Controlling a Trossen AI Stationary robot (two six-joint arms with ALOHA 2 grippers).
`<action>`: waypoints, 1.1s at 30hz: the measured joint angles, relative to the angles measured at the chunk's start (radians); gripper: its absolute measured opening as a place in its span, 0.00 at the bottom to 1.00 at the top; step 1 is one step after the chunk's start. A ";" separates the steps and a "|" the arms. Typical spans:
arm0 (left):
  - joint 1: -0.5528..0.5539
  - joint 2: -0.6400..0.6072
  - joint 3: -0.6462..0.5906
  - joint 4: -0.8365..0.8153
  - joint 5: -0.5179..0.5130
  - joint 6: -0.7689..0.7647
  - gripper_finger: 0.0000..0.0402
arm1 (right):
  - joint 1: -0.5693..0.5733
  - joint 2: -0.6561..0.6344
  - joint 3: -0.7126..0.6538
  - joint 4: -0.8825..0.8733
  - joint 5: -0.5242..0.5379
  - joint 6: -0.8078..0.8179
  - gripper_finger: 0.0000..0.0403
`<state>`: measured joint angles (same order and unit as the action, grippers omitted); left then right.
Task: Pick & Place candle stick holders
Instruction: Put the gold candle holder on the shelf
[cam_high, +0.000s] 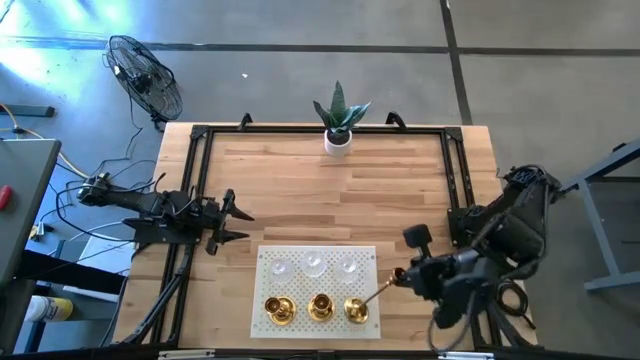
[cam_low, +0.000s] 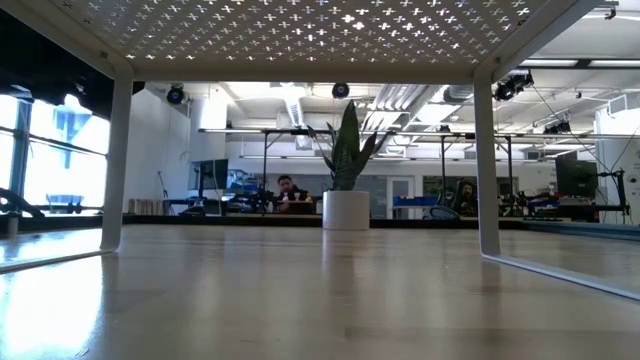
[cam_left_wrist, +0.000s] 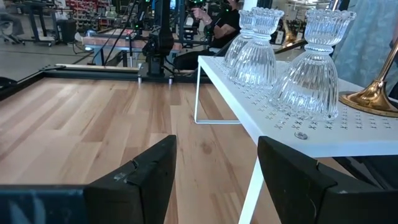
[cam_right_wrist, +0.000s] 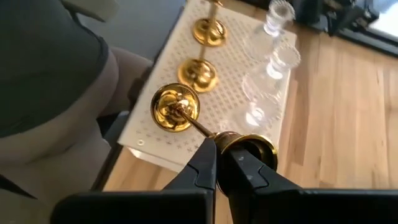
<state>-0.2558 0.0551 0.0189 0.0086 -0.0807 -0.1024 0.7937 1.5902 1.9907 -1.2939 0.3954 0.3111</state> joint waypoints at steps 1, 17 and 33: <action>0.000 0.000 0.000 0.000 0.000 0.000 0.54 | -0.012 0.000 0.000 -0.006 -0.011 0.000 0.01; 0.000 0.000 0.000 -0.001 0.009 0.000 0.54 | -0.058 0.007 0.037 -0.035 -0.074 0.025 0.01; 0.000 0.000 0.000 -0.002 0.011 0.000 0.54 | -0.062 0.058 0.038 -0.051 -0.109 0.056 0.04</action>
<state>-0.2556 0.0555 0.0189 0.0067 -0.0700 -0.1026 0.7322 1.6478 2.0285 -1.3447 0.2867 0.3668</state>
